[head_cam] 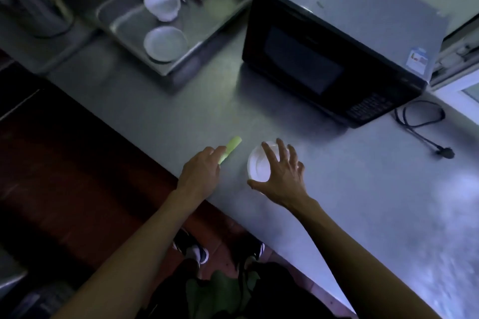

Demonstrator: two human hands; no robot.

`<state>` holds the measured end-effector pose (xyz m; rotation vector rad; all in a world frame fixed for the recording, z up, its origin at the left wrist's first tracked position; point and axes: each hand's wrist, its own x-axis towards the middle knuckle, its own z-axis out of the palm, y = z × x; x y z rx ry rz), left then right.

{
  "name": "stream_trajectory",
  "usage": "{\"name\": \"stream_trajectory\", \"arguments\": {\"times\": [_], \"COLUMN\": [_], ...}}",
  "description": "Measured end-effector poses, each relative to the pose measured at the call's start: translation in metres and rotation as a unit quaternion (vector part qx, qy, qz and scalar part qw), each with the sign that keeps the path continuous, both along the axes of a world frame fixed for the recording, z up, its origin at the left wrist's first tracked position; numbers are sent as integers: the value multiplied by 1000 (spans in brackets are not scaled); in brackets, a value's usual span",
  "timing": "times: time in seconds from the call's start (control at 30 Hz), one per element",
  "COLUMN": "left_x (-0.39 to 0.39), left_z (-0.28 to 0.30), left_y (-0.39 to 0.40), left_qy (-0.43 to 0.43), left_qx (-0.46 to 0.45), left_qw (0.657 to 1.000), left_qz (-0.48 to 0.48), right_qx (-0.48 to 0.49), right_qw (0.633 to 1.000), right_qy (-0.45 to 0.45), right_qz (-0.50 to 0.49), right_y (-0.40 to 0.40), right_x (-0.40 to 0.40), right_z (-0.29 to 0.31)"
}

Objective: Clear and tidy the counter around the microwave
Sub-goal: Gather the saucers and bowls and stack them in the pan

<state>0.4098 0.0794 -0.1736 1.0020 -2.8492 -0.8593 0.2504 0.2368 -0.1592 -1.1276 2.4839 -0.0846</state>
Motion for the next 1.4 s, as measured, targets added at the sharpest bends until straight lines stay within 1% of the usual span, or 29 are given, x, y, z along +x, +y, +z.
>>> {"name": "stream_trajectory", "arguments": {"times": [0.17, 0.3, 0.5, 0.73, 0.87, 1.0, 1.2, 1.27, 1.4], "left_x": [54, 88, 106, 71, 44, 27, 5, -3, -22], "left_z": [12, 26, 37, 47, 60, 68, 70, 68, 59], "left_y": [-71, -115, -167, -234, -271, -304, -342, -356, -400], "left_qy": [26, 24, 23, 30, 37, 44, 34, 37, 47], "left_qx": [-10, -26, -28, -50, -59, -74, -74, -66, -35], "left_qw": [999, 998, 996, 997, 997, 996, 996, 996, 993], "left_qz": [24, 55, 78, 54, 32, 38, 38, 47, 102], "right_qx": [-12, -31, -48, -53, -82, -86, -92, -102, -99], "right_qw": [1000, 999, 997, 997, 996, 995, 994, 993, 994], "right_qy": [14, 19, 22, 10, 12, 32, 33, 30, 25], "right_qz": [17, 38, 47, 56, 39, 46, 49, 49, 48], "right_y": [-75, -128, -184, -245, -283, -315, -356, -371, -402], "right_x": [47, 77, 91, 65, 35, 15, -3, -8, -15], "right_z": [14, 24, 30, 32, 38, 37, 36, 34, 31]}}
